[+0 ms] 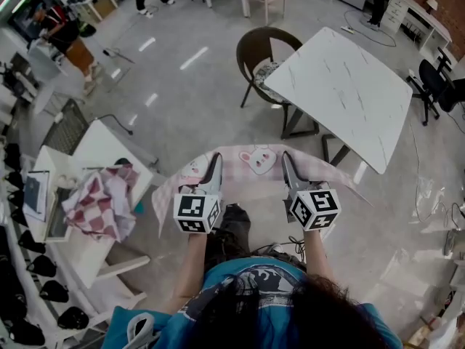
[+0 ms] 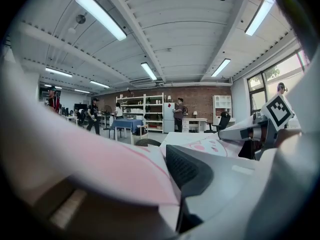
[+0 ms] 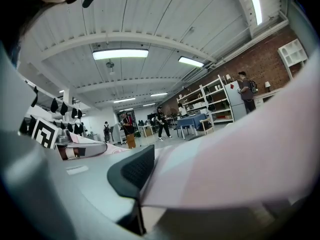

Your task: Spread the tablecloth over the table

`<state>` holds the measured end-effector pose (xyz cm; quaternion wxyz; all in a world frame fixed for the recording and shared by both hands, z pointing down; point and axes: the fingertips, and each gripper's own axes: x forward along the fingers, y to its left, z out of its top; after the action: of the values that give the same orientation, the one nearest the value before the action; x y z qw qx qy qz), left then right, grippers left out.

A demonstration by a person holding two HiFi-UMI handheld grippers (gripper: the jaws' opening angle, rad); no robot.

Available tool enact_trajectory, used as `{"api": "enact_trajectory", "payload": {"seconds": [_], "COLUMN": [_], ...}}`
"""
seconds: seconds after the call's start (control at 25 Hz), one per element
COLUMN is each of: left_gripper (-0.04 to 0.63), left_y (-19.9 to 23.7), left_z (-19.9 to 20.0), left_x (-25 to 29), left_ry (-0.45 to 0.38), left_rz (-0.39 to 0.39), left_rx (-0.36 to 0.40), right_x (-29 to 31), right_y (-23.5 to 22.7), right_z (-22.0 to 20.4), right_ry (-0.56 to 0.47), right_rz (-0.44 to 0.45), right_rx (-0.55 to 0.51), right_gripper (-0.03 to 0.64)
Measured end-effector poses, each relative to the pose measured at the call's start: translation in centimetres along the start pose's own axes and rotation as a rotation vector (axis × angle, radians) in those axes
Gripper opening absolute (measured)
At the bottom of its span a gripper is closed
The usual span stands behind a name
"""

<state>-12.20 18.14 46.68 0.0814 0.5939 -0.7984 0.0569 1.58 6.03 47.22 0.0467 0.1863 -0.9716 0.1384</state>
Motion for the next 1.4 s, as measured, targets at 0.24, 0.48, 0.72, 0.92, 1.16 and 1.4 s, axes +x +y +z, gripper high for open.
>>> {"api": "enact_trajectory", "payload": {"seconds": [0.24,0.48,0.72,0.92,1.16,1.4], "left_gripper": [0.067,0.067,0.067,0.067,0.069,0.072], "left_y": [7.3,13.0,16.6,17.7,17.1,15.5], "left_z": [0.9,1.9,3.6,5.5,8.7,13.7], "left_x": [4.4,8.6,11.6,13.9,15.7,18.7], "left_ry": [0.014,0.002,-0.04,-0.074,-0.131,-0.2], "left_rz": [-0.039,-0.103,-0.166,-0.21,-0.27,-0.326], "left_rx": [-0.004,-0.017,-0.021,0.023,0.106,0.17], "right_x": [8.0,13.9,17.7,19.1,19.1,19.1], "right_y": [1.3,2.1,2.6,2.4,1.9,0.0], "right_z": [0.4,1.4,3.0,4.7,7.4,12.6], "right_ry": [0.027,0.011,-0.016,-0.037,-0.071,-0.14], "right_rz": [-0.031,-0.081,-0.125,-0.159,-0.188,-0.219], "right_rx": [0.039,0.069,0.071,0.036,-0.017,-0.105], "right_gripper": [0.074,0.074,0.075,0.077,0.077,0.075]}}
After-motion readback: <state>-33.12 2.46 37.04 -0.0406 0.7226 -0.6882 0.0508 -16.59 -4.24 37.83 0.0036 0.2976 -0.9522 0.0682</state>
